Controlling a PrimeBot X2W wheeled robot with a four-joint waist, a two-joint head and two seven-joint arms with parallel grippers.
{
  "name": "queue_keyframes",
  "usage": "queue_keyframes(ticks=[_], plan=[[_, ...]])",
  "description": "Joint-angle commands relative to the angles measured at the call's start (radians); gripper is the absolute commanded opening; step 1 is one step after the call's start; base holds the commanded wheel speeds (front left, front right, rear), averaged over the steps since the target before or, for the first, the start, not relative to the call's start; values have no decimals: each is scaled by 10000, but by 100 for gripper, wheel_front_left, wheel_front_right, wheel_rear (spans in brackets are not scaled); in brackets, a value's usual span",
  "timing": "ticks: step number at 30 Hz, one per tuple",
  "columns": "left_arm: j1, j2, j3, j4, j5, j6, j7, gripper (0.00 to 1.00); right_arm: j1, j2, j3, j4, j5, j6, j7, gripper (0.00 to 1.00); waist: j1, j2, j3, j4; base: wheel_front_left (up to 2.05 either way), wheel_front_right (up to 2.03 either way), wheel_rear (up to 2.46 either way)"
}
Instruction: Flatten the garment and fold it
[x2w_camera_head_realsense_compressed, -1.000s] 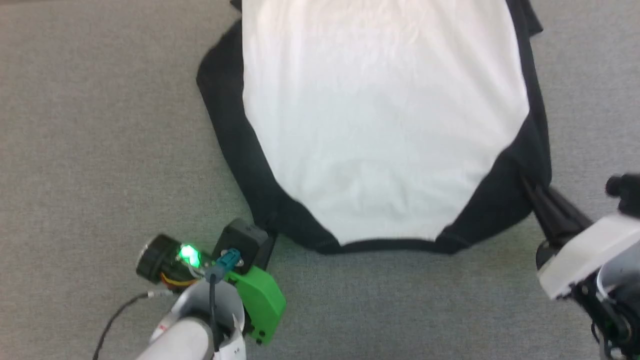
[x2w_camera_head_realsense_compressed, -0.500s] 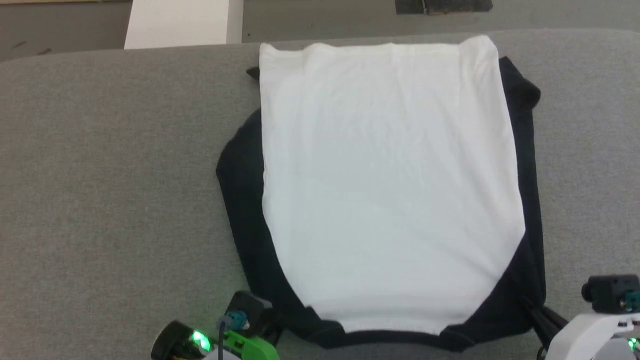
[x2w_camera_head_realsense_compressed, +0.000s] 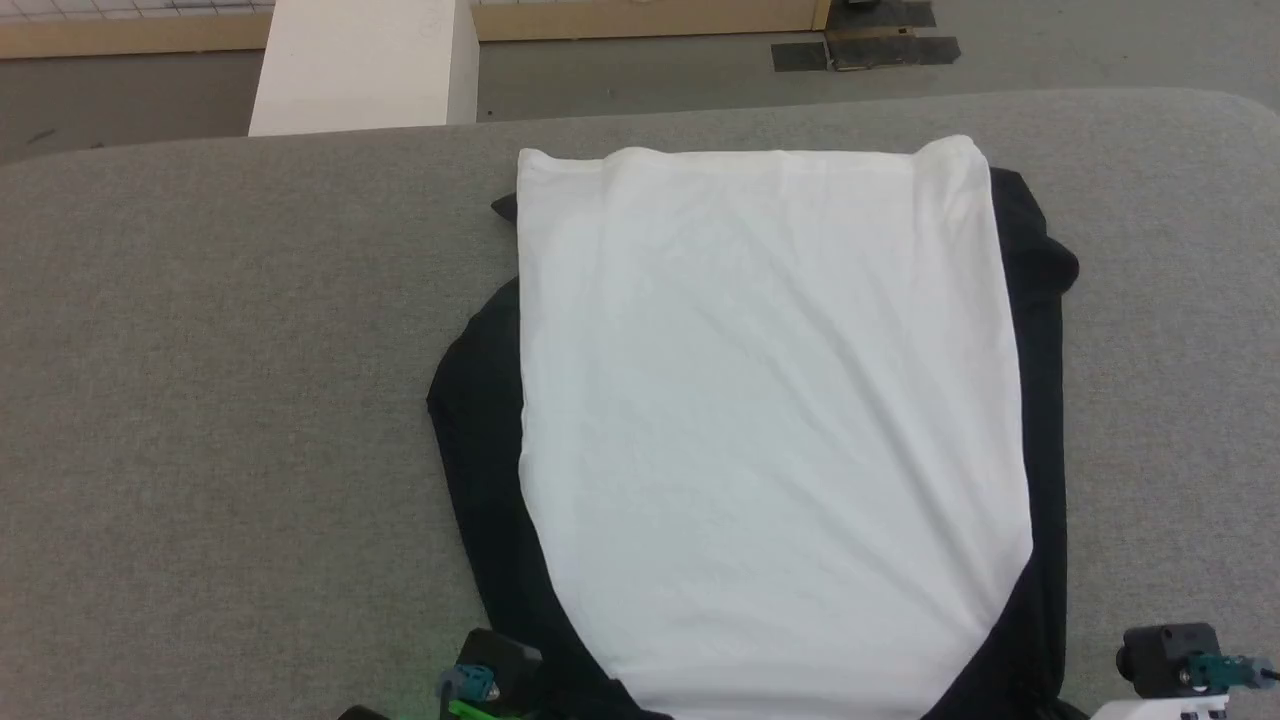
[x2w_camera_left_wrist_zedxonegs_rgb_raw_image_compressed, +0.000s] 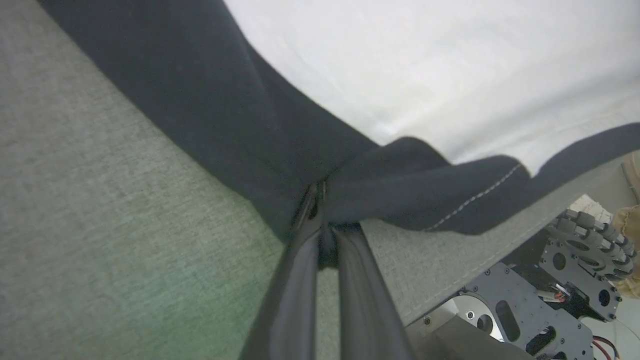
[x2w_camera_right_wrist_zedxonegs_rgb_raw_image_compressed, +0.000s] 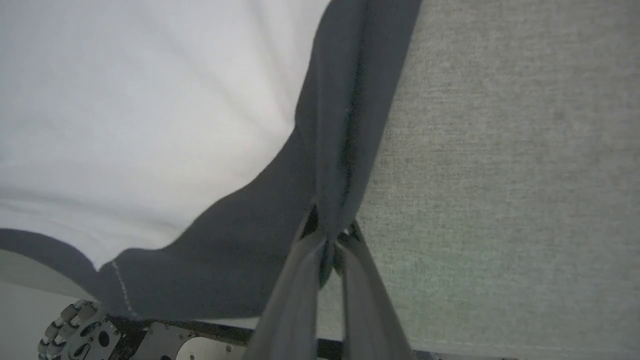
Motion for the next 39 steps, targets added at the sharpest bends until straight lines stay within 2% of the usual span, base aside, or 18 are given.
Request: queue_keyframes(ticks=[1,10,11,12,13,14,15,18,22,26,29,32,35,39], plan=[[365,-28,-126,311,-89,-47,143,0,244,-2,-21,81,-96,-15,41,0,1,-1,-35,-15,0,0,0],[373,-321,32,781,-188,117,-381,0,91,177,25,403,-120,-15,-457,0,1,-1,-407,-73,0,0,0],[404,-358,36,835,-204,136,-441,11,34,181,48,436,-127,-15,-566,31,1,-1,-470,-82,0,0,0],[426,-380,35,874,-208,151,-484,25,-5,189,55,476,-132,-15,-637,44,1,-1,-525,-86,0,0,0],[468,-429,67,901,-231,197,-583,49,-43,186,81,518,-139,-15,-705,95,1,-1,-585,-85,0,0,0],[494,-471,103,907,-233,243,-695,82,-79,180,106,532,-142,-15,-765,100,1,-1,-631,-80,0,0,0],[515,-504,140,915,-215,301,-820,100,-119,172,136,526,-123,-15,-855,100,1,-1,-686,-72,0,0,0],[591,-617,369,754,-306,472,-1198,100,-176,198,106,373,46,-15,-1031,100,1,-1,-804,-61,0,0,0],[788,-486,756,-66,-645,542,-1403,100,-270,239,-190,-295,271,-15,-1107,100,1,-1,-916,-55,0,0,0],[943,102,1407,-1331,-781,806,-1489,100,-465,233,-697,-1293,-53,-15,-1348,100,1,-1,-986,-9,0,0,0],[1036,644,1978,-2260,-730,1130,-1523,100,-591,169,-910,-1971,-691,-15,-1689,100,1,-1,-1021,44,0,0,0],[1037,911,2541,-2999,-538,1536,-1824,100,-724,237,-1003,-2427,-1261,-15,-2179,100,1,-1,-1035,80,0,0,0],[839,599,3183,-3385,23,2175,-3041,100,-877,420,-1051,-2731,-1851,-15,-2905,100,1,-1,-1036,113,0,0,0],[734,19,3260,-3137,842,2521,-4826,100,-964,728,-1006,-2831,-2478,-15,-3897,100,1,-1,-1064,101,0,0,0]])
